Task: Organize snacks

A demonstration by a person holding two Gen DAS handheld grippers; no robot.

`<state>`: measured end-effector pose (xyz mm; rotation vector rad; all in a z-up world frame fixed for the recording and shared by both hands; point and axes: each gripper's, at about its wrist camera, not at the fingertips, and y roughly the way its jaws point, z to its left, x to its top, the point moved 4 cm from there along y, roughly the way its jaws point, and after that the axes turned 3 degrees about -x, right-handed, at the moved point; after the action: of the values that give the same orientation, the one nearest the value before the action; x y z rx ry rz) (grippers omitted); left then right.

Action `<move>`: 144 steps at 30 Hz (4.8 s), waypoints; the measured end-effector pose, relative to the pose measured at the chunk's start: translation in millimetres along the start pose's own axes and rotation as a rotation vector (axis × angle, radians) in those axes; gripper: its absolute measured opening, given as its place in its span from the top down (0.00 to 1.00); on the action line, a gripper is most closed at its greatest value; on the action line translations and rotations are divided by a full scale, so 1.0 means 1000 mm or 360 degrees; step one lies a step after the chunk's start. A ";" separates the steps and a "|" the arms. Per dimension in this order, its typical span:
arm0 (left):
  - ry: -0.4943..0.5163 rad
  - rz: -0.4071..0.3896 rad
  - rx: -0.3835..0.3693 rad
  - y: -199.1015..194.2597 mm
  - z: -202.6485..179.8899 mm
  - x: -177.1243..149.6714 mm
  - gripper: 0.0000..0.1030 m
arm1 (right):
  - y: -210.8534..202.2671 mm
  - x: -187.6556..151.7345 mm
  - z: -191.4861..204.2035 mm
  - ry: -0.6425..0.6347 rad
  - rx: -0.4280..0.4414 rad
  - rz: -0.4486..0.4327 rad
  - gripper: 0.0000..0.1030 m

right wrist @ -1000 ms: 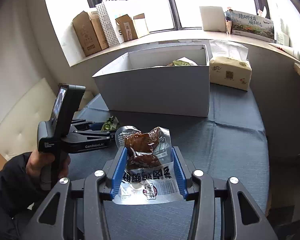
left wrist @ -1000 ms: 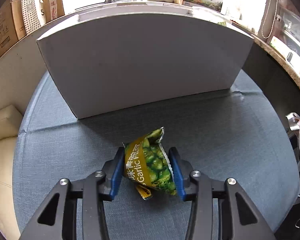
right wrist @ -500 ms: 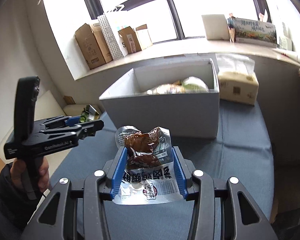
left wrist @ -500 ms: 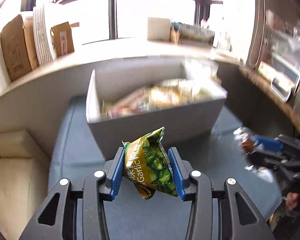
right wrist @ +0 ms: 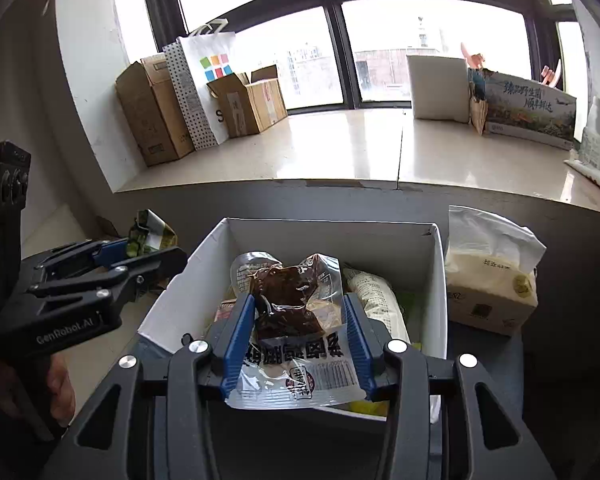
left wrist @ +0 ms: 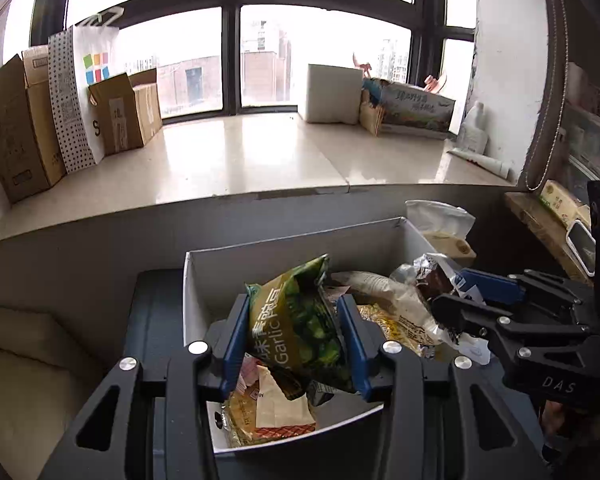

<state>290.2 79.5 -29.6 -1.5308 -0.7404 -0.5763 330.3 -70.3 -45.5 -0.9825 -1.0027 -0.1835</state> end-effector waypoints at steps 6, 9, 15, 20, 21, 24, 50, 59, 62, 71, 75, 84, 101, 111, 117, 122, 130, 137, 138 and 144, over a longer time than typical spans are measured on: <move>-0.0130 0.0257 -0.0067 0.055 0.021 -0.019 0.16 | 0.045 0.003 -0.011 0.0037 -0.0050 0.0126 0.42; -0.0164 0.0214 -0.0084 0.051 0.029 -0.027 0.00 | 0.049 0.001 -0.019 0.0143 -0.0029 0.0140 0.02; -0.0062 -0.0009 0.0011 0.009 0.030 -0.017 0.00 | 0.031 0.005 -0.021 0.0095 -0.0127 0.0061 0.00; -0.0024 -0.0222 0.0078 -0.050 0.020 -0.011 0.00 | -0.010 0.011 -0.001 -0.0035 -0.0281 -0.0076 0.00; -0.0018 -0.0246 0.0071 -0.062 0.017 -0.013 0.00 | -0.021 0.011 0.006 -0.0062 -0.0293 -0.0115 0.00; -0.0011 -0.0304 0.0104 -0.089 0.010 -0.021 0.00 | -0.054 0.008 0.022 -0.0116 -0.0312 -0.0213 0.00; -0.0040 -0.0081 -0.0002 -0.180 -0.056 -0.155 0.00 | -0.190 -0.129 0.068 0.0108 -0.0300 -0.0176 0.00; -0.0023 -0.0126 -0.0034 -0.192 -0.058 -0.155 0.00 | -0.191 -0.130 0.069 0.0116 -0.0251 -0.0161 0.00; -0.0019 -0.0141 -0.0016 -0.195 -0.058 -0.152 0.00 | -0.190 -0.131 0.070 0.0115 -0.0245 -0.0158 0.00; -0.0008 -0.0131 -0.0030 -0.194 -0.058 -0.153 0.00 | -0.190 -0.132 0.074 0.0095 -0.0232 -0.0153 0.00; -0.0013 -0.0141 -0.0038 -0.195 -0.057 -0.152 0.00 | -0.192 -0.132 0.074 0.0091 -0.0247 -0.0162 0.00; -0.0031 -0.0152 -0.0040 -0.197 -0.055 -0.151 0.00 | -0.195 -0.132 0.075 0.0090 -0.0247 -0.0166 0.00; -0.0036 -0.0130 -0.0061 -0.197 -0.055 -0.152 0.00 | -0.193 -0.133 0.077 0.0079 -0.0233 -0.0163 0.00; -0.0044 -0.0111 -0.0044 -0.195 -0.053 -0.152 0.00 | -0.193 -0.134 0.078 0.0079 -0.0228 -0.0160 0.00; -0.0035 -0.0117 -0.0030 -0.196 -0.055 -0.152 0.00 | -0.192 -0.134 0.079 0.0073 -0.0228 -0.0155 0.00; -0.0030 -0.0118 -0.0028 -0.197 -0.054 -0.152 0.00 | -0.191 -0.135 0.080 0.0071 -0.0224 -0.0149 0.00; -0.0034 -0.0114 -0.0017 -0.196 -0.051 -0.152 0.00 | -0.190 -0.135 0.081 0.0070 -0.0228 -0.0144 0.00; -0.0029 -0.0121 -0.0019 -0.198 -0.053 -0.152 0.00 | -0.190 -0.135 0.083 0.0058 -0.0218 -0.0149 0.00; -0.0029 -0.0119 -0.0015 -0.197 -0.053 -0.152 0.00 | -0.190 -0.136 0.083 0.0059 -0.0216 -0.0147 0.00; -0.0025 -0.0117 -0.0018 -0.197 -0.054 -0.152 0.00 | -0.190 -0.135 0.083 0.0062 -0.0216 -0.0148 0.00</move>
<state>46.3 11.5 -4.2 -1.5248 -0.8094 -0.6248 99.8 -155.9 -21.1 -1.0519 -1.0108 -0.3502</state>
